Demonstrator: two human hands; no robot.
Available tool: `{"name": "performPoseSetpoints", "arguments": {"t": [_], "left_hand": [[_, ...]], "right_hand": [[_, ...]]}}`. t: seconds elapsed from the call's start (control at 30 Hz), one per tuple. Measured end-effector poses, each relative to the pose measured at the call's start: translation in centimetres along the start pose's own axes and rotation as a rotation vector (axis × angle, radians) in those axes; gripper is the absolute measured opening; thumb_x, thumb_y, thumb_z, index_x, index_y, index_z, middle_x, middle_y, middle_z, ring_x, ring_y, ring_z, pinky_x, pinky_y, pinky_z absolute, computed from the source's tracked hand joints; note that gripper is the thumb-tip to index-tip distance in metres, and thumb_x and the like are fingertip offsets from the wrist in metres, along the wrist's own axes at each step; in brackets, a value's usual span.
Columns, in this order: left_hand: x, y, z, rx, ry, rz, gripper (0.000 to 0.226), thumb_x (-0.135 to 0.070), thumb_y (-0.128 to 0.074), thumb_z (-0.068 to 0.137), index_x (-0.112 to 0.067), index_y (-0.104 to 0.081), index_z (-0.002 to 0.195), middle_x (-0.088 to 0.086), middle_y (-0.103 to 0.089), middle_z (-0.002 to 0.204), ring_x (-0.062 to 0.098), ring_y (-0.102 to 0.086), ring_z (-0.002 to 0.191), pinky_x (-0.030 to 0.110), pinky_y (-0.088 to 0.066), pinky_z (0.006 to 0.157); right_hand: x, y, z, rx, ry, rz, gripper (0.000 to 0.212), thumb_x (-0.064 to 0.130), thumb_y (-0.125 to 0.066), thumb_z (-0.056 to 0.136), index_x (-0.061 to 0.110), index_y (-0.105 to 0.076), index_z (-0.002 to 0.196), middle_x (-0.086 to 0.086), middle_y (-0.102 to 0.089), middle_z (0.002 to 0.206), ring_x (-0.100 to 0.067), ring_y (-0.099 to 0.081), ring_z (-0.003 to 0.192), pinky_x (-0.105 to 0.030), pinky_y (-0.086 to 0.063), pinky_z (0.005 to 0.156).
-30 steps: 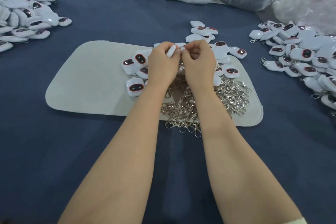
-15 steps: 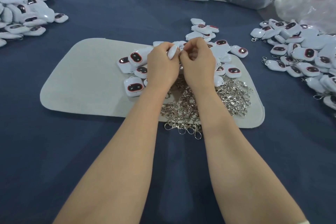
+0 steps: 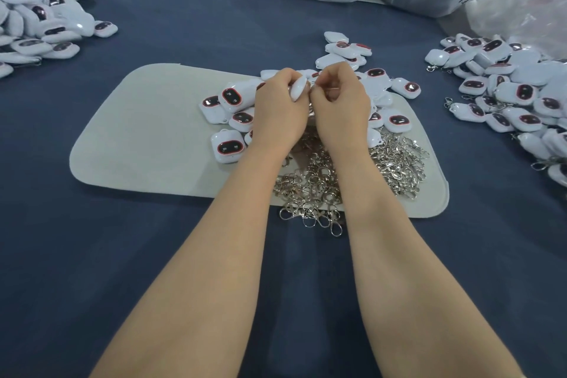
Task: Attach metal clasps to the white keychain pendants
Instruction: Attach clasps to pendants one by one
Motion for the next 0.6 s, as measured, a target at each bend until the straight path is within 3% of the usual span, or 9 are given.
{"name": "performPoseSetpoints", "arguments": {"t": [0.13, 0.23, 0.3, 0.4, 0.5, 0.6], "left_hand": [[-0.7, -0.3, -0.2, 0.037, -0.031, -0.012, 0.021, -0.012, -0.055, 0.084, -0.013, -0.057, 0.106, -0.004, -0.057, 0.099, 0.01, -0.051, 0.09, 0.013, -0.037, 0.071], [-0.6, -1.0, -0.1, 0.125, 0.023, -0.031, 0.036, -0.021, -0.052, 0.087, -0.018, -0.05, 0.122, 0.0, -0.046, 0.121, 0.016, -0.044, 0.116, 0.027, -0.037, 0.098], [-0.4, -1.5, -0.3, 0.191, 0.086, -0.099, 0.041, -0.021, -0.044, 0.092, -0.019, -0.045, 0.132, 0.001, -0.04, 0.131, 0.017, -0.039, 0.125, 0.037, -0.035, 0.106], [-1.0, -1.3, -0.2, 0.181, 0.013, -0.02, 0.041, -0.015, -0.044, 0.094, -0.016, -0.045, 0.135, 0.002, -0.043, 0.134, 0.014, -0.045, 0.121, 0.026, -0.036, 0.102], [-1.4, -0.3, 0.0, 0.097, -0.053, 0.003, 0.031, -0.013, -0.057, 0.09, -0.011, -0.057, 0.121, -0.002, -0.059, 0.113, 0.012, -0.054, 0.104, 0.018, -0.041, 0.088], [-1.1, 0.1, 0.1, 0.073, -0.039, -0.034, 0.024, -0.014, -0.058, 0.09, -0.012, -0.06, 0.114, -0.007, -0.059, 0.1, 0.009, -0.056, 0.093, 0.015, -0.042, 0.078]], "right_hand": [[-0.6, 1.1, 0.3, -0.092, -0.058, 0.052, 0.019, -0.001, -0.055, 0.081, 0.018, -0.05, 0.079, 0.013, -0.053, 0.071, -0.006, -0.05, 0.064, -0.014, -0.041, 0.065], [-1.0, 1.7, 0.3, -0.138, -0.102, 0.118, 0.028, -0.002, -0.055, 0.079, 0.025, -0.048, 0.072, 0.01, -0.054, 0.07, -0.01, -0.05, 0.066, -0.025, -0.044, 0.07], [-1.0, 1.9, 0.3, -0.148, -0.114, 0.134, 0.03, -0.002, -0.054, 0.078, 0.026, -0.048, 0.071, 0.009, -0.053, 0.069, -0.012, -0.05, 0.066, -0.028, -0.045, 0.07], [-1.1, 2.1, 0.2, -0.162, -0.129, 0.141, 0.029, -0.002, -0.052, 0.078, 0.025, -0.047, 0.071, 0.004, -0.054, 0.07, -0.018, -0.054, 0.069, -0.034, -0.048, 0.074], [-1.2, 2.3, 0.2, -0.186, -0.14, 0.161, 0.027, -0.003, -0.052, 0.078, 0.023, -0.048, 0.071, -0.003, -0.056, 0.073, -0.023, -0.055, 0.071, -0.039, -0.049, 0.077], [-1.0, 2.4, 0.1, -0.196, -0.128, 0.179, 0.027, -0.003, -0.052, 0.079, 0.023, -0.048, 0.071, -0.002, -0.055, 0.072, -0.018, -0.052, 0.069, -0.038, -0.049, 0.075]]}}
Point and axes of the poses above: each hand's wrist, its own z-axis towards the middle knuckle, its own y-axis out of the back of the hand, x = y × z, the point moved 10 cm from there along z, towards the middle knuckle
